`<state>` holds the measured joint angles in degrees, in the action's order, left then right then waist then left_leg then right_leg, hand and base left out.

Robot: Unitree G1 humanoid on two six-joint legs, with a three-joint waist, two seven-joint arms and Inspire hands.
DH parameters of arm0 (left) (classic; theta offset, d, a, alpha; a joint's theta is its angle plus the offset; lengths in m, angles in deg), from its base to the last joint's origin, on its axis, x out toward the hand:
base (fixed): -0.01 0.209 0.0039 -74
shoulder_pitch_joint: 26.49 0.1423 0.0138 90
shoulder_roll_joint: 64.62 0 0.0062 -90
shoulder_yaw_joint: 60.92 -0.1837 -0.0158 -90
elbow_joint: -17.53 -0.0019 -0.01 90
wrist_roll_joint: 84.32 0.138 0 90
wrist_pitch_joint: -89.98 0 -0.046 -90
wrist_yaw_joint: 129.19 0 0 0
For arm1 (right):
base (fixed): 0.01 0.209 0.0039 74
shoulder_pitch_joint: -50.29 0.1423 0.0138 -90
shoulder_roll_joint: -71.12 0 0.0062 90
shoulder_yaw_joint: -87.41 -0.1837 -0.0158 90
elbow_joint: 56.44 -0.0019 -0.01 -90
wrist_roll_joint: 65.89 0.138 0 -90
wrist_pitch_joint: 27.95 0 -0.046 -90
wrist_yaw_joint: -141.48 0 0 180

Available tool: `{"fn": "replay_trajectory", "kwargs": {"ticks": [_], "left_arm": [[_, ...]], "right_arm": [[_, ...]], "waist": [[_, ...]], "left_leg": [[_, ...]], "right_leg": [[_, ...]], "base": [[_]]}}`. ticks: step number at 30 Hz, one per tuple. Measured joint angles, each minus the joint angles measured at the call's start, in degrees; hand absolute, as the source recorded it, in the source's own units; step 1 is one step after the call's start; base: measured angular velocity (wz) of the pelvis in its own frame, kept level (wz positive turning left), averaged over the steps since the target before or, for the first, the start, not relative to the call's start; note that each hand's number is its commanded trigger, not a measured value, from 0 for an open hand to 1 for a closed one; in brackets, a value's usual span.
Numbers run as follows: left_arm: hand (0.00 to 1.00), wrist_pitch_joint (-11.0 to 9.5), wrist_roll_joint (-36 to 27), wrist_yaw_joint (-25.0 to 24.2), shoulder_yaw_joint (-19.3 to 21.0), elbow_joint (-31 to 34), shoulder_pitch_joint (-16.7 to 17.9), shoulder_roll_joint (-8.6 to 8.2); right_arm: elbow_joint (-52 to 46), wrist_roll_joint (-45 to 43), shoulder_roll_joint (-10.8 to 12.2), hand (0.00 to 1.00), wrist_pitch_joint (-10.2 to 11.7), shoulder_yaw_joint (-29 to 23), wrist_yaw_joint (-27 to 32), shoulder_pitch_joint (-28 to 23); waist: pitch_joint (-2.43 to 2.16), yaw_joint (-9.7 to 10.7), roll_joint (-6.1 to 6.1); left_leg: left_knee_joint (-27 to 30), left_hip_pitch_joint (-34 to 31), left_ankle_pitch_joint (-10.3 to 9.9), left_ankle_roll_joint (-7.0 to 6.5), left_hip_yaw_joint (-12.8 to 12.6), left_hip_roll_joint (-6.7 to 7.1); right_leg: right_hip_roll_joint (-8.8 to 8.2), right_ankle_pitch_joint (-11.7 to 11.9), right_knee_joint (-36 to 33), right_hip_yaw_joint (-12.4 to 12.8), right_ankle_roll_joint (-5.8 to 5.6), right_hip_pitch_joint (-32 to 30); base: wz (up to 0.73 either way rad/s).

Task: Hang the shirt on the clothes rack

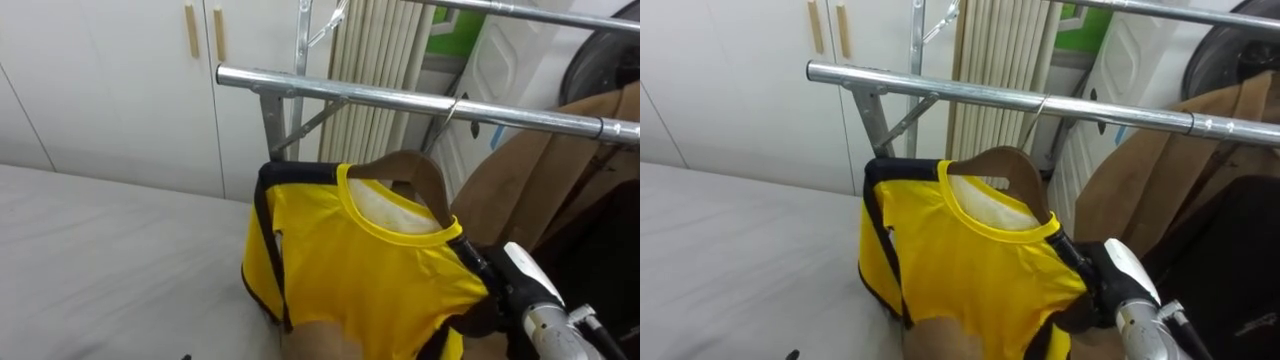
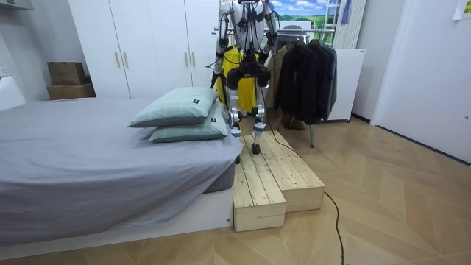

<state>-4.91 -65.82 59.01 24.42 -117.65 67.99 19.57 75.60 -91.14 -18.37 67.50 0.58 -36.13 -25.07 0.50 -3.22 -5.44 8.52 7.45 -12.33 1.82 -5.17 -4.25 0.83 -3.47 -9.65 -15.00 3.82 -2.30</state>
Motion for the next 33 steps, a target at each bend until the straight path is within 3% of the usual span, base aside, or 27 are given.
{"fn": "replay_trajectory", "kwargs": {"ticks": [28,33], "left_arm": [[0.0,0.33,1.99,-2.26,0.31,-0.42,0.07,-0.04],[0.0,0.73,1.9,-2.06,0.2,-0.41,0.11,-0.15]], "right_arm": [[-4.51,0.3,0.0,0.0,-0.02,-0.72,-1.72,0.01],[-4.94,0.44,0.0,0.0,-0.02,-1.17,0.12,0.01]], "waist": [[-0.08,0.35,0.35],[-0.09,0.4,0.63]], "left_leg": [[-0.1,0.07,0.0,0.0,-0.4,-0.05],[0.07,0.1,0.0,0.0,-0.96,-0.04]], "right_leg": [[0.16,0.02,0.01,0.51,0.03,-0.16],[0.09,0.03,-0.14,0.72,0.04,-0.19]], "base": [[0.0],[-0.01]]}}
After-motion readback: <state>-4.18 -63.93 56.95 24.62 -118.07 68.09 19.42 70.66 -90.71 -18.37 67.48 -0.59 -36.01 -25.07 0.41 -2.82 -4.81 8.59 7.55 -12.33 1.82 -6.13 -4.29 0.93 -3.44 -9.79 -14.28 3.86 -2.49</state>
